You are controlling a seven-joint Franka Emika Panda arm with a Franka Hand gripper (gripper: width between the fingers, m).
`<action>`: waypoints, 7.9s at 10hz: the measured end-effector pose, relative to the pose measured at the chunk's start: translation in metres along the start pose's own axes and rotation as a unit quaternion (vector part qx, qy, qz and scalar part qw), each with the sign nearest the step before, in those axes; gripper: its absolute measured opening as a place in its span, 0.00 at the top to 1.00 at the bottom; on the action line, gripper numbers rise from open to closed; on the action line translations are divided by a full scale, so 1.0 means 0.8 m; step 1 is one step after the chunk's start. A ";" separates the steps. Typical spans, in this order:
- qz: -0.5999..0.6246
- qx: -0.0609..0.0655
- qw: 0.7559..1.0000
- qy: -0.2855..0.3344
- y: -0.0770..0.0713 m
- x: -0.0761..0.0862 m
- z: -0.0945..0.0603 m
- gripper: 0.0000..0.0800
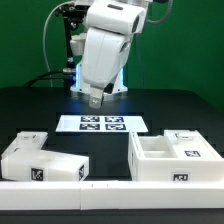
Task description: Assemble cabinet
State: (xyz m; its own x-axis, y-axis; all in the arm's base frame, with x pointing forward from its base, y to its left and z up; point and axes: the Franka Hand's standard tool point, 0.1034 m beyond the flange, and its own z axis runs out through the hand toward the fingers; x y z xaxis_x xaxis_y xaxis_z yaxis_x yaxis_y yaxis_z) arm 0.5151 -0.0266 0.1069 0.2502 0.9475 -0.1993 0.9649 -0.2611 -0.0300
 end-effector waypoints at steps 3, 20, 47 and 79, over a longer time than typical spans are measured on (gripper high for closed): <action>-0.041 0.028 0.999 -0.001 -0.023 -0.070 0.044 0.00; -0.061 0.005 0.998 0.027 -0.030 -0.168 0.145 0.00; 0.610 0.014 0.786 0.097 -0.066 -0.066 0.058 0.92; 0.981 0.149 0.120 0.020 -0.107 0.116 0.013 0.92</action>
Offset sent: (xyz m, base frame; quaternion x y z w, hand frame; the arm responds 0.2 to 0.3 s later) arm -0.0529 -0.0666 -0.0474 0.0238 0.0539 -0.0510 0.9970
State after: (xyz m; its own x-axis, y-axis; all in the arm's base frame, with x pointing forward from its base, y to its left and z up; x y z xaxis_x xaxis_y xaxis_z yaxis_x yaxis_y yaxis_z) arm 0.4549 0.0813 0.0807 -0.0220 -0.9942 -0.1052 -0.9998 0.0220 0.0010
